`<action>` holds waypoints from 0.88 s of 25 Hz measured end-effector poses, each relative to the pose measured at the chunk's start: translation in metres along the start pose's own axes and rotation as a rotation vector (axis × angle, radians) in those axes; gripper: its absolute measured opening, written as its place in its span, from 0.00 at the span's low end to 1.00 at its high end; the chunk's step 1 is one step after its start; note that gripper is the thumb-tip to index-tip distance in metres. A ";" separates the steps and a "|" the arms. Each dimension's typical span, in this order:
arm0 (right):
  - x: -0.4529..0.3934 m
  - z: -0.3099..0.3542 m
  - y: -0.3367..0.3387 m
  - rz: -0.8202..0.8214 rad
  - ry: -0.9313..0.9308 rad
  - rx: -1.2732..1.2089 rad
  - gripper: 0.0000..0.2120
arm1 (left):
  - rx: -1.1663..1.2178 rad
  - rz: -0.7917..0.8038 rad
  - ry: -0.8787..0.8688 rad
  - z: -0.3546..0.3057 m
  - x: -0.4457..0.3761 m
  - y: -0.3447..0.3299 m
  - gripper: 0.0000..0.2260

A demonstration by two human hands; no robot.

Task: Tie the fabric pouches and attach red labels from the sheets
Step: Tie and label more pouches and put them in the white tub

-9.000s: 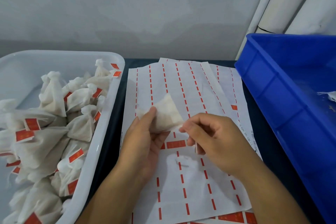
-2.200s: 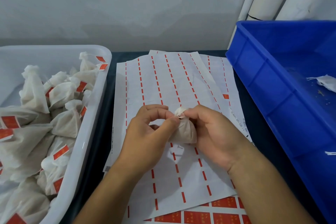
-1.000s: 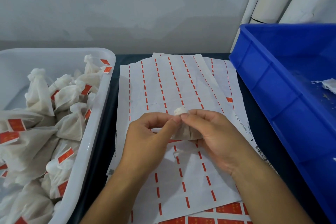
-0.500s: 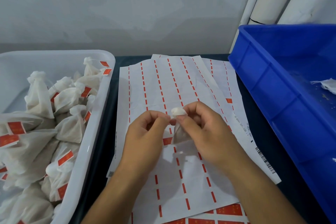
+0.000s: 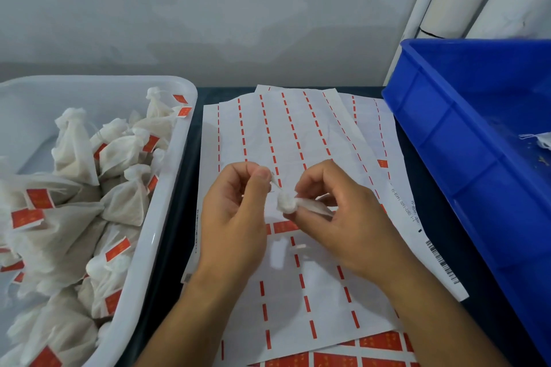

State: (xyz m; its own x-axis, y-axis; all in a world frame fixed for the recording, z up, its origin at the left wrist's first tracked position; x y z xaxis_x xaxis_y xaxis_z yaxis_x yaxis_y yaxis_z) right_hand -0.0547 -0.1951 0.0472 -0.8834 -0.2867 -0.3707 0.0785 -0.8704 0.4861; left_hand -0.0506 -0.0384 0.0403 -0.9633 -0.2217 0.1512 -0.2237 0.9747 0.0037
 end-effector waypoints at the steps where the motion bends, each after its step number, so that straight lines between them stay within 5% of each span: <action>1: 0.000 0.000 0.001 -0.011 -0.004 0.017 0.13 | -0.010 0.002 -0.020 0.000 0.001 -0.001 0.09; 7: 0.002 -0.005 -0.006 0.113 -0.026 0.073 0.13 | -0.066 0.110 0.049 0.002 0.001 -0.004 0.07; 22: 0.006 -0.007 -0.010 0.270 -0.078 0.088 0.14 | 0.252 0.062 0.273 0.005 -0.004 0.003 0.04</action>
State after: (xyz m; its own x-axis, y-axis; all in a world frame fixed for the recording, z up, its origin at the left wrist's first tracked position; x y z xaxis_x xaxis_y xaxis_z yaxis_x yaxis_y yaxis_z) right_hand -0.0581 -0.1908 0.0344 -0.8690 -0.4687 -0.1585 0.2781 -0.7277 0.6270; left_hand -0.0479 -0.0342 0.0351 -0.9088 -0.1134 0.4016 -0.2286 0.9404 -0.2518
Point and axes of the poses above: each hand's wrist, its own x-axis away from the middle knuckle, its own y-axis out of the back of the hand, z = x × y, the point moved 2 cm from there along -x, towards the middle knuckle, and after that the axes turned 14 degrees about y, right-handed, at the moved point
